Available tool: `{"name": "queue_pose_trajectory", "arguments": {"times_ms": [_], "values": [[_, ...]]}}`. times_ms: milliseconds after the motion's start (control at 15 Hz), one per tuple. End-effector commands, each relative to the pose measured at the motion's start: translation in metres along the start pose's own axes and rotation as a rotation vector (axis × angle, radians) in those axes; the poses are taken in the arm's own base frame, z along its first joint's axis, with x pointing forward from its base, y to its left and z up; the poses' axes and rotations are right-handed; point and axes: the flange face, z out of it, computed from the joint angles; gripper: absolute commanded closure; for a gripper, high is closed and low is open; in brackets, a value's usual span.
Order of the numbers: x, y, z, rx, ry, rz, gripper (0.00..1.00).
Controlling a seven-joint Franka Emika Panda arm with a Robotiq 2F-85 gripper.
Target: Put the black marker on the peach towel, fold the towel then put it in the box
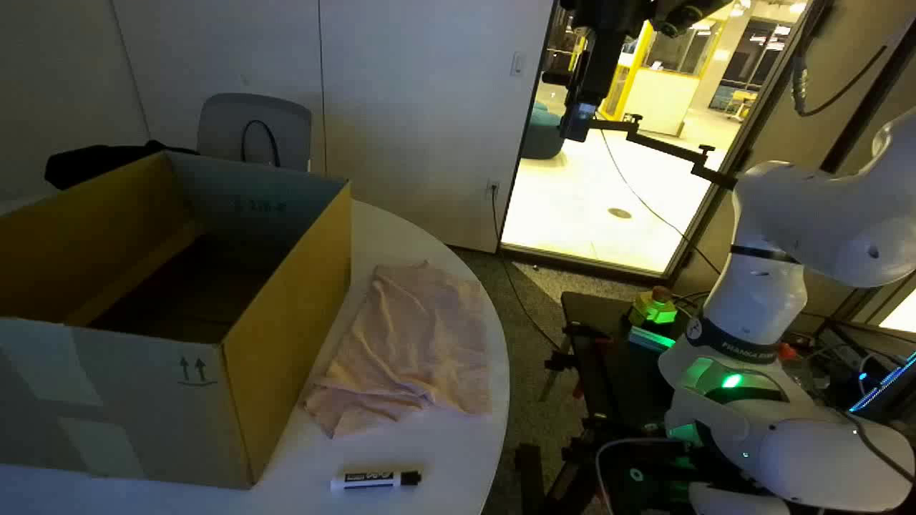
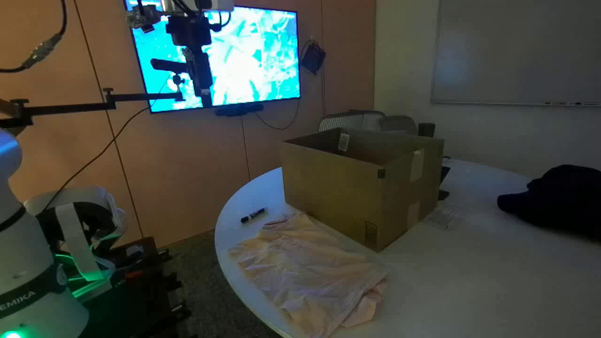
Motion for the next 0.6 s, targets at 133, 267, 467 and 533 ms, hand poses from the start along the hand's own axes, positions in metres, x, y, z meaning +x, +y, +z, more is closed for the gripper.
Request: {"name": "queue_pose_trajectory", "arguments": {"times_ms": [133, 267, 467, 533], "values": [[0.0, 0.0, -0.004, 0.001, 0.008, -0.001, 0.0], [0.0, 0.0, -0.004, 0.001, 0.009, -0.002, 0.0], [0.013, -0.012, 0.02, -0.011, -0.011, -0.036, 0.0], [0.017, -0.017, 0.031, -0.017, -0.017, -0.049, 0.0]]}}
